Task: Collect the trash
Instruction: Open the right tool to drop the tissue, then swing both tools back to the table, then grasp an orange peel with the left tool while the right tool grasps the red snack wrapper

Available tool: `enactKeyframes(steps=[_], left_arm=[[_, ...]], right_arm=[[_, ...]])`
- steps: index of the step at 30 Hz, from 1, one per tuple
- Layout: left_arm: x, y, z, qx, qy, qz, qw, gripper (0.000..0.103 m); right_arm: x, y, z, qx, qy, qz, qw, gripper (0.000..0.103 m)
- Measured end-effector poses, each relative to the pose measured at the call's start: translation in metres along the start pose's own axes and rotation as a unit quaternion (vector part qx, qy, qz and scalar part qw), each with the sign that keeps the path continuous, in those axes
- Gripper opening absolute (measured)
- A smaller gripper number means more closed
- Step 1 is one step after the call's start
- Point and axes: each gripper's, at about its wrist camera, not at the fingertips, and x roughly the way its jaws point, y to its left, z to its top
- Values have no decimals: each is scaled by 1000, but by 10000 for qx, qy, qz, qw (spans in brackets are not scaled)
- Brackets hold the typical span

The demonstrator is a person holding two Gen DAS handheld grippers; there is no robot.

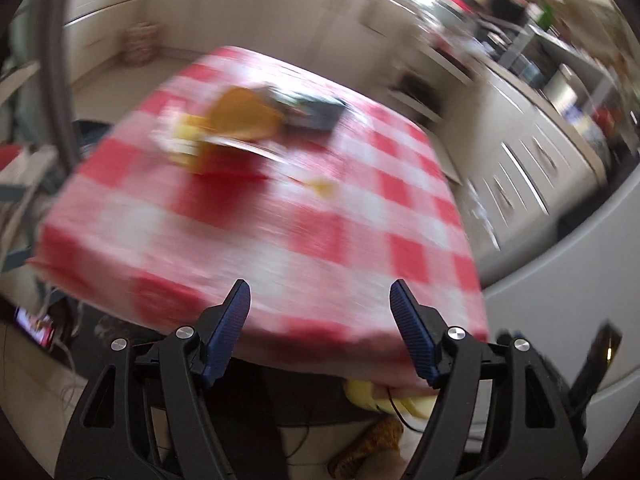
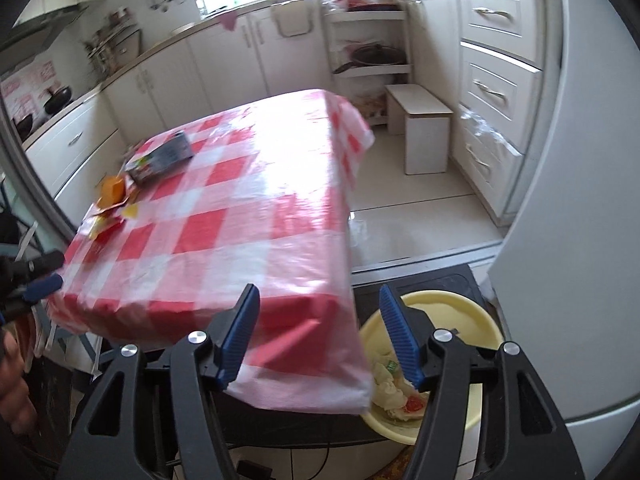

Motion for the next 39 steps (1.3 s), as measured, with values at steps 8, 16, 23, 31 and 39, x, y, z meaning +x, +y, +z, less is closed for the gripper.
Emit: enactKeyframes(steps=[8, 16, 23, 31, 39], left_arm=[[-11, 46, 46, -342, -482, 417, 9974, 69], [24, 52, 92, 9, -529, 761, 9957, 69], [58, 66, 128, 231, -417, 1001, 9938, 69], [93, 64, 156, 902, -130, 1061, 9902, 69], [118, 66, 165, 1207, 147, 921, 9883, 46]], right_arm=[[16, 44, 5, -412, 32, 250, 9988, 61], [30, 107, 19, -919, -62, 696, 9933, 60], [46, 175, 38, -1664, -380, 891, 9813, 60], [75, 254, 45, -3370, -985, 556, 9347, 60], [99, 299, 20, -4888, -1573, 222, 8578, 56]])
